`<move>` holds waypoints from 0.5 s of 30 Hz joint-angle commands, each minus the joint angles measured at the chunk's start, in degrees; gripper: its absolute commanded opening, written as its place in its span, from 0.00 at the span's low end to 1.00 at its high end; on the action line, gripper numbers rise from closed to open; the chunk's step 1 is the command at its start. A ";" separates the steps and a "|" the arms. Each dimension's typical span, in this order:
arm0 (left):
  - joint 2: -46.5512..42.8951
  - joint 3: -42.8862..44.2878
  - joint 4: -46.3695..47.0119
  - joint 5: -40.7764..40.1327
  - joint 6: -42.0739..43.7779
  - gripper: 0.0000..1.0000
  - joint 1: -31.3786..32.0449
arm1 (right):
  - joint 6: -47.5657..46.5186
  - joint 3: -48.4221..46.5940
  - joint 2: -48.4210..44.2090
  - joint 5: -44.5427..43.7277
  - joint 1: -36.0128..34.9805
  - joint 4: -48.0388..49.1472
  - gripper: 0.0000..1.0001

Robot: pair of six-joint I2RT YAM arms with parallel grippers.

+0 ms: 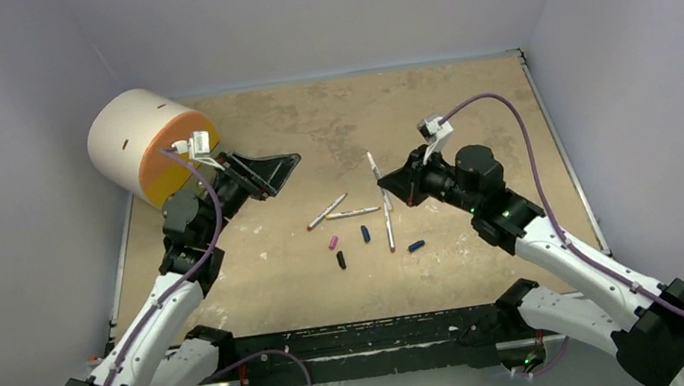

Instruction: Insert the pens into the pen caps

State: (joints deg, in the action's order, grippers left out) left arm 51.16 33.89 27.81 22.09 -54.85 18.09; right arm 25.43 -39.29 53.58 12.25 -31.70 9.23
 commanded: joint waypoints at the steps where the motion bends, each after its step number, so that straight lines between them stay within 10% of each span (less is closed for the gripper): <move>1: 2.40 0.55 13.40 3.77 -2.85 0.71 4.77 | -1.32 -3.50 -1.03 6.08 -1.96 3.78 0.00; 15: 10.64 5.10 9.92 -4.38 6.37 0.75 16.23 | -0.82 -7.71 -0.06 8.92 -4.92 6.51 0.00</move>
State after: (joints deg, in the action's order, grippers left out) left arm 60.53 35.14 35.68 20.51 -52.40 32.29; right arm 25.08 -44.16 53.45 19.07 -35.90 12.69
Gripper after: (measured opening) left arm 0.749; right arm 0.024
